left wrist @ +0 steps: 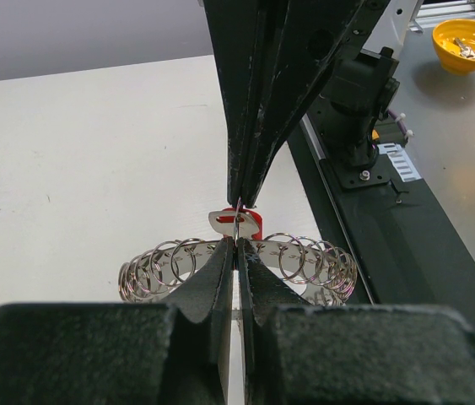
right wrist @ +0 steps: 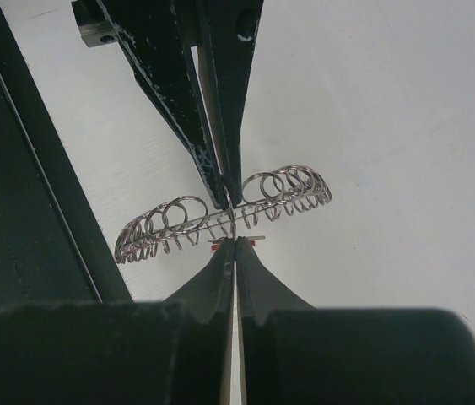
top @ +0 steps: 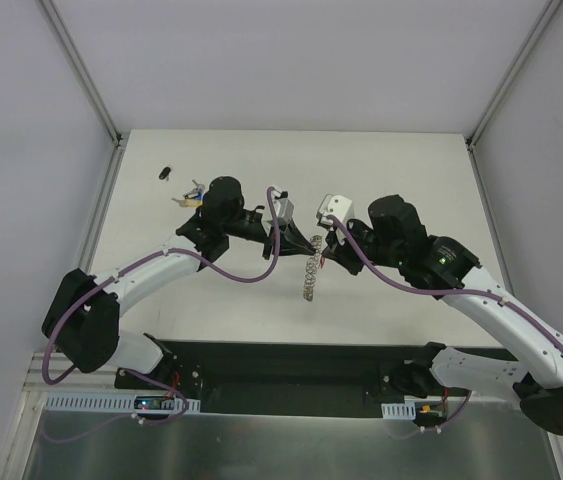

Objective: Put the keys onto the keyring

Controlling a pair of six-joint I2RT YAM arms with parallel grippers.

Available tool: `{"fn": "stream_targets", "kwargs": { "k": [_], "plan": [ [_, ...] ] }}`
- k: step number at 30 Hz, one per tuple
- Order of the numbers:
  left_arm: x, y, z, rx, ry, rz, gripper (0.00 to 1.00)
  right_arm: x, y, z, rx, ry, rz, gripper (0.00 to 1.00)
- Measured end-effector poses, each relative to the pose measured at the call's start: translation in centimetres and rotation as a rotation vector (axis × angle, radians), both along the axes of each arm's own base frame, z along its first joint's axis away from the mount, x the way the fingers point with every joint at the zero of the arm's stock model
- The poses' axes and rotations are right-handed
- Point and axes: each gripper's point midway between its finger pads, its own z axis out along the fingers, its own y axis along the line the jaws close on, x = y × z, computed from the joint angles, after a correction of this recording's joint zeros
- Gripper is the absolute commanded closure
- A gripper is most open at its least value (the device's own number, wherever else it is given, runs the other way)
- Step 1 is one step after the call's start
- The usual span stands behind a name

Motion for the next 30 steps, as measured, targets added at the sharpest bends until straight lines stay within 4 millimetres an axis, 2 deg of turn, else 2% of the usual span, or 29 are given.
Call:
{"fn": "stream_targets", "kwargs": {
  "k": [30],
  "plan": [
    [-0.35,-0.13,0.74,-0.013,-0.008,-0.041,1.0,-0.52,-0.14,0.42,0.013,-0.004,0.025,0.99]
  ]
}}
